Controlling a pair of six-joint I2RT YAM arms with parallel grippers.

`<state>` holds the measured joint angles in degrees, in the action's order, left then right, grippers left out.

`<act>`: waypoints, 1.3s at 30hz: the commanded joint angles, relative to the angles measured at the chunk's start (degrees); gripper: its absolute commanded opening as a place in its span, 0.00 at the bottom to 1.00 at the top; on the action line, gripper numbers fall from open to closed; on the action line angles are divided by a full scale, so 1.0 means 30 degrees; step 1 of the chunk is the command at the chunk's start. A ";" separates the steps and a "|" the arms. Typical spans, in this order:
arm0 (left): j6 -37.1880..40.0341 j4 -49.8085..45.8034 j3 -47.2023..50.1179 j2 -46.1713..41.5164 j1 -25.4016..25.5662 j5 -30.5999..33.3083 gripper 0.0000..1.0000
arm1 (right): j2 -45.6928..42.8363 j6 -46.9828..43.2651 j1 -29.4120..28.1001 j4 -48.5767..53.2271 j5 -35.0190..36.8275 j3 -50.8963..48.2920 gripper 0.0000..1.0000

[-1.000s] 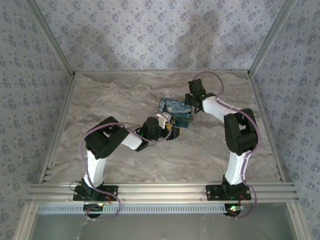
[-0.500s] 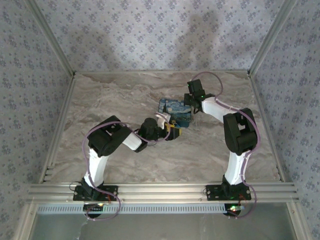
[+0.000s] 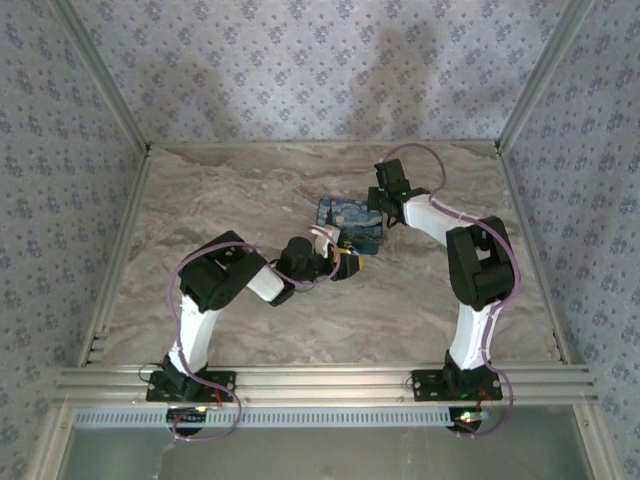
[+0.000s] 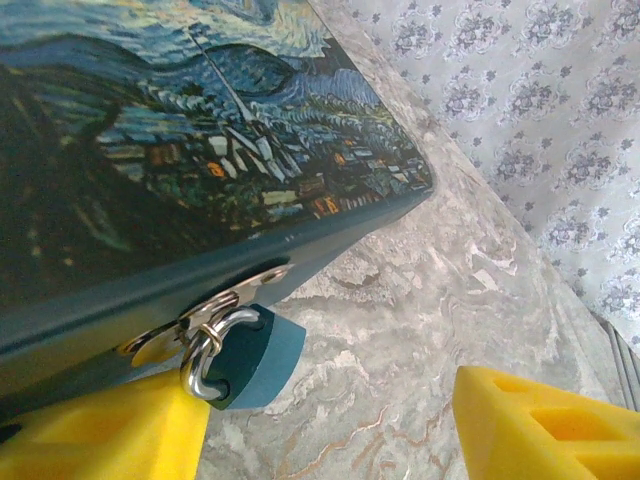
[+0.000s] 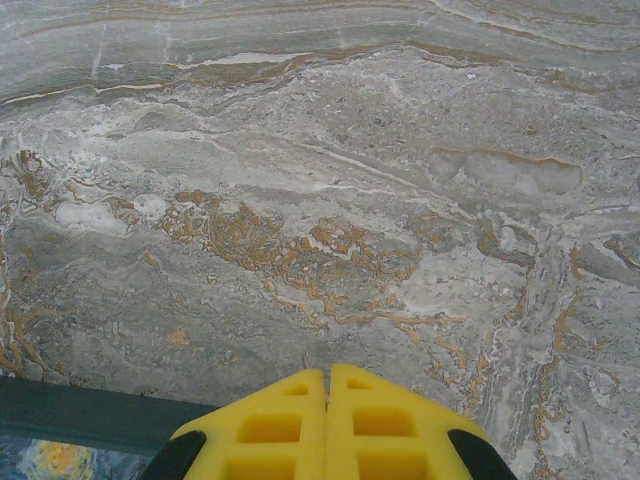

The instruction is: Unlock the padlock with the key

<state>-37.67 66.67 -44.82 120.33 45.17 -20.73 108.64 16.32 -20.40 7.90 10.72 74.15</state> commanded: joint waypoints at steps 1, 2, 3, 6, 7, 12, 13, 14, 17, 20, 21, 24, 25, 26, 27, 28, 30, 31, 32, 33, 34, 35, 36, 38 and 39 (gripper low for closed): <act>-0.0627 -0.0122 0.0263 0.0516 0.0091 0.0335 0.66 | 0.0497 0.0308 -0.0413 0.0987 -0.0644 -0.0288 0.00; -0.0788 0.0204 0.0289 0.0549 0.0083 0.0201 0.66 | 0.0496 0.0284 -0.0422 0.1002 -0.0615 -0.0276 0.00; -0.0900 0.0295 0.0291 0.0538 0.0091 0.0120 0.66 | 0.0496 0.0274 -0.0408 0.1023 -0.0615 -0.0276 0.00; -0.0937 -0.0638 0.0094 0.0330 0.0087 0.0126 0.67 | 0.0477 0.0286 -0.0406 0.1021 -0.0585 -0.0251 0.00; -0.0834 -0.1234 0.0029 0.0182 0.0116 0.0278 0.67 | 0.0472 0.0305 -0.0423 0.1005 -0.0614 -0.0257 0.00; -0.0730 -0.4735 -0.0666 -0.0361 0.0258 0.1505 0.68 | 0.0550 0.0386 -0.0522 0.0955 -0.0673 -0.0266 0.00; -0.0772 -0.5314 -0.0776 -0.0460 0.0306 0.1904 0.69 | 0.0576 0.0405 -0.0559 0.0956 -0.0673 -0.0279 0.00; -0.0772 -0.5882 -0.0945 -0.0500 0.0336 0.2142 0.69 | 0.0584 0.0408 -0.0603 0.0942 -0.0673 -0.0245 0.00; -0.1022 -0.6476 -0.1273 -0.0479 0.0375 0.2229 0.70 | 0.0627 0.0449 -0.0700 0.0957 -0.0713 -0.0186 0.00; -0.1343 -0.5072 -0.1058 -0.0215 0.0371 0.1610 0.70 | 0.0671 0.0449 -0.0766 0.0970 -0.0717 -0.0109 0.00; -0.1426 -0.4239 -0.0865 -0.0140 0.0357 0.1370 0.70 | 0.0671 0.0435 -0.0788 0.0980 -0.0702 -0.0085 0.00; -0.1746 -0.1559 -0.0336 0.0167 0.0361 0.0459 0.70 | 0.0642 0.0447 -0.0845 0.0985 -0.0730 -0.0054 0.00; -0.1860 -0.1353 -0.0357 0.0244 0.0328 0.0242 0.69 | 0.0642 0.0449 -0.0845 0.0978 -0.0717 -0.0045 0.00; -0.1890 -0.1369 -0.0451 0.0311 0.0340 -0.0031 0.68 | 0.0614 0.0446 -0.0866 0.1000 -0.0703 -0.0047 0.00; -0.1949 -0.1502 -0.0496 0.0327 0.0351 -0.0097 0.67 | 0.0595 0.0449 -0.0875 0.1002 -0.0703 -0.0011 0.00; -0.1970 -0.1516 -0.0449 0.0348 0.0351 -0.0066 0.67 | 0.0584 0.0414 -0.0894 0.1050 -0.0681 0.0026 0.00; -0.1965 -0.1592 -0.0232 0.0293 0.0349 0.0216 0.67 | 0.0471 0.0336 -0.0889 0.1137 -0.0615 0.0111 0.00; -0.1958 -0.1653 -0.0135 0.0261 0.0320 0.0314 0.67 | 0.0398 0.0280 -0.0875 0.1243 -0.0615 0.0175 0.00; -0.1892 -0.1815 -0.0037 0.0203 0.0297 0.0409 0.68 | 0.0293 0.0245 -0.0844 0.1399 -0.0615 0.0241 0.00; -0.1861 -0.2031 0.0019 0.0118 0.0267 0.0483 0.68 | 0.0142 0.0193 -0.0780 0.1585 -0.0616 0.0343 0.00; -0.1787 -0.2177 0.0098 0.0041 0.0221 0.0469 0.68 | 0.0013 0.0158 -0.0735 0.1716 -0.0615 0.0407 0.00; -0.1738 -0.2244 0.0218 -0.0045 0.0211 0.0528 0.68 | -0.0178 0.0106 -0.0672 0.1885 -0.0615 0.0452 0.00; -0.1717 -0.2256 0.0376 -0.0090 0.0185 0.0590 0.68 | -0.0340 0.0025 -0.0573 0.1980 -0.0590 0.0552 0.00; -0.1716 -0.2106 0.0579 -0.0150 0.0106 0.0621 0.68 | -0.0662 -0.0062 -0.0451 0.2246 -0.0420 0.0650 0.00; -0.1740 -0.2058 0.0664 -0.0179 0.0062 0.0560 0.68 | -0.0850 -0.0079 -0.0401 0.2384 -0.0311 0.0702 0.00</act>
<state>-42.74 64.62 -44.88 119.31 45.80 -18.68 108.60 16.64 -21.37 9.76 11.16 74.96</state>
